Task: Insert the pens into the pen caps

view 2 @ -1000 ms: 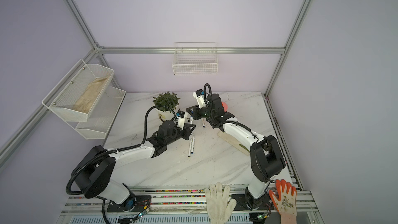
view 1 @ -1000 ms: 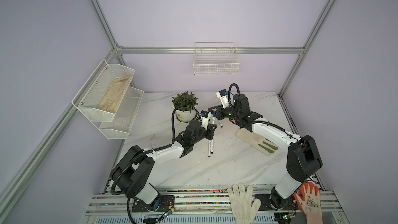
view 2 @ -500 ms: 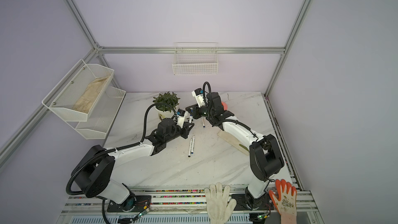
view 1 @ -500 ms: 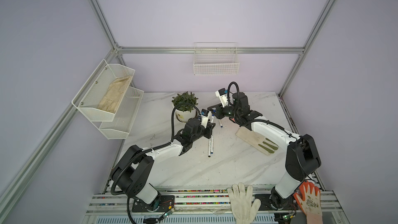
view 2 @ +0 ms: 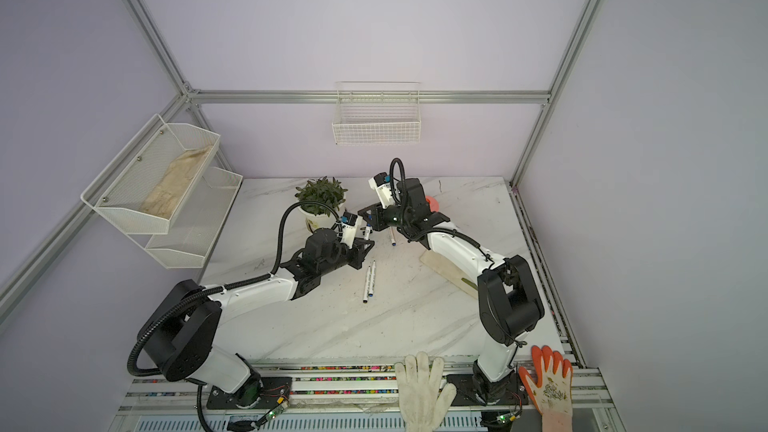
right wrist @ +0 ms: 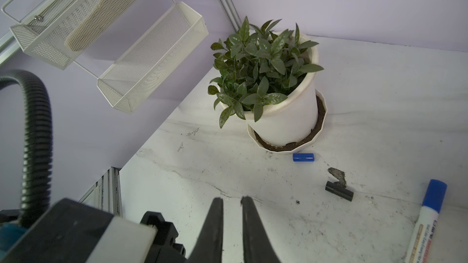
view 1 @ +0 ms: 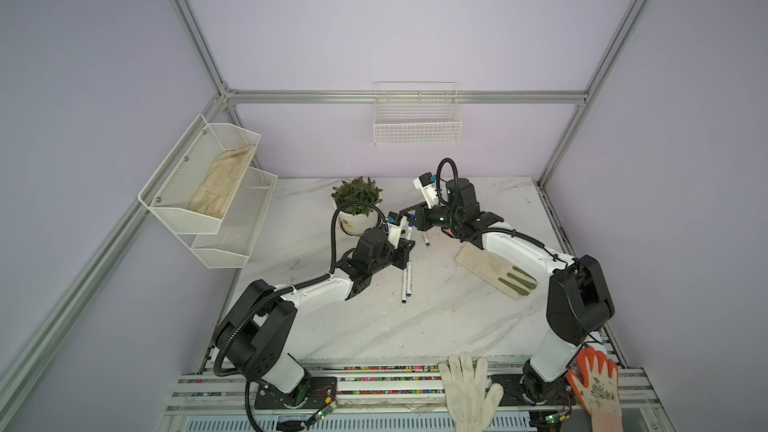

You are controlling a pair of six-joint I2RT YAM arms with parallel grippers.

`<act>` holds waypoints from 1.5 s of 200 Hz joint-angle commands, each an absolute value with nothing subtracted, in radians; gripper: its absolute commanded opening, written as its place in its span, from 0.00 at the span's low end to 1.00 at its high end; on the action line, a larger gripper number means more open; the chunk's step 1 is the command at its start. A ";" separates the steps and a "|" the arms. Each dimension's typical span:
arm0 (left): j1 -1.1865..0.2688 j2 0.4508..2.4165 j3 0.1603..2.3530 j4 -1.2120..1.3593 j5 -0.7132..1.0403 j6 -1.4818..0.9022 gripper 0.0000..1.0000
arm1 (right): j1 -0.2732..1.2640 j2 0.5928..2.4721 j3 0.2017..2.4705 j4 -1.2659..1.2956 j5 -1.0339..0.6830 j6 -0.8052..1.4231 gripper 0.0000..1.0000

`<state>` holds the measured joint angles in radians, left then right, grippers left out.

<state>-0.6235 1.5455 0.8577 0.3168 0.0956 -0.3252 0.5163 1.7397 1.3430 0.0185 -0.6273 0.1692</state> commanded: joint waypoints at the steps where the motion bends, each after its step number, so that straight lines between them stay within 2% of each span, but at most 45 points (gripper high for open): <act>1: -0.461 1.467 0.980 0.623 -0.336 -0.453 0.00 | 0.491 1.776 1.252 -0.334 -0.729 0.134 0.00; 68: -0.326 1.504 1.020 0.700 -0.266 -0.590 0.00 | 0.572 1.807 1.258 -0.453 -0.606 0.032 0.00; 97: -0.302 1.536 1.084 0.702 -0.242 -0.572 0.00 | 0.564 1.802 1.246 -0.446 -0.654 0.023 0.00; 159: -0.305 1.546 1.084 0.692 -0.176 -0.564 0.00 | 0.410 1.786 1.200 -0.308 -0.816 0.161 0.00; 192: -0.318 1.560 1.093 0.655 -0.179 -0.516 0.00 | 0.426 1.810 1.198 -0.346 -0.762 0.137 0.00; 232: -0.331 1.632 1.166 0.647 -0.209 -0.488 0.00 | 0.551 1.825 1.235 -0.431 -0.696 0.033 0.00; 300: -0.335 1.716 1.272 0.704 -0.290 -0.453 0.00 | 0.552 1.818 1.245 -0.417 -0.701 0.042 0.00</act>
<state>-0.5358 1.7462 0.9958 0.3344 0.2882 -0.2855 0.4938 1.8057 1.3399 0.0315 -0.5339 0.0948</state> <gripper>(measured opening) 0.137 0.155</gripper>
